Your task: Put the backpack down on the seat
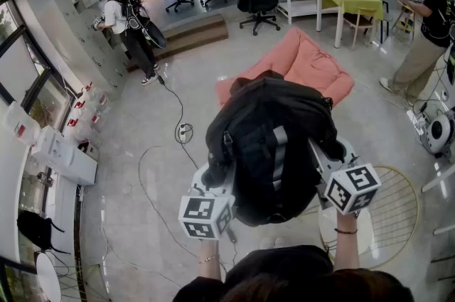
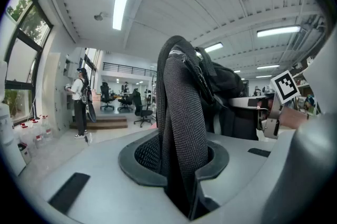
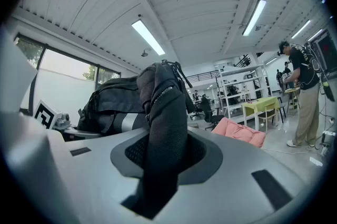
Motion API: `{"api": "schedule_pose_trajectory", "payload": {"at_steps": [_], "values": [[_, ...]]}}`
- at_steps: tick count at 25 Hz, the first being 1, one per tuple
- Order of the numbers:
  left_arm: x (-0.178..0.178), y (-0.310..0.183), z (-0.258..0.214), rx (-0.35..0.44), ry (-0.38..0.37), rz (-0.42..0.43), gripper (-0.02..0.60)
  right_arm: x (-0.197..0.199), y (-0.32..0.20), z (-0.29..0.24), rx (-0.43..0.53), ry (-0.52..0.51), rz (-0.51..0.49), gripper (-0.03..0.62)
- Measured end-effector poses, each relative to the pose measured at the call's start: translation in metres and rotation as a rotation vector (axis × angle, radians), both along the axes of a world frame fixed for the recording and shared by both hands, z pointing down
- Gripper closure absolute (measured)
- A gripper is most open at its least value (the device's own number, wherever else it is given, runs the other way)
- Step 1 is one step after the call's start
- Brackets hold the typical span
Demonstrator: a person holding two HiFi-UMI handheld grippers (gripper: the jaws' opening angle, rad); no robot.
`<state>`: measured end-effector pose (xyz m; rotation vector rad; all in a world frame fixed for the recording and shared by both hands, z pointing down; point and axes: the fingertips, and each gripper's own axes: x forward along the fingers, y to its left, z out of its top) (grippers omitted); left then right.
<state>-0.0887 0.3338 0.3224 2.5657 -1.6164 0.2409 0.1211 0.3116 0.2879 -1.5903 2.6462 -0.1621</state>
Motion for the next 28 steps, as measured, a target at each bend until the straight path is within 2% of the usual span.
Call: {"api": "schedule_pose_trajectory", "payload": {"at_steps": [15,28], "values": [[0.021,-0.012,0.003,-0.002,-0.011,-0.024,0.486,0.02,-0.017,0.004,0.002,0.002,-0.029,0.49],[0.016,-0.043,-0.003,0.01,-0.001,-0.071,0.485,0.014,-0.06,-0.005,0.004,-0.019,-0.076,0.49]]}}
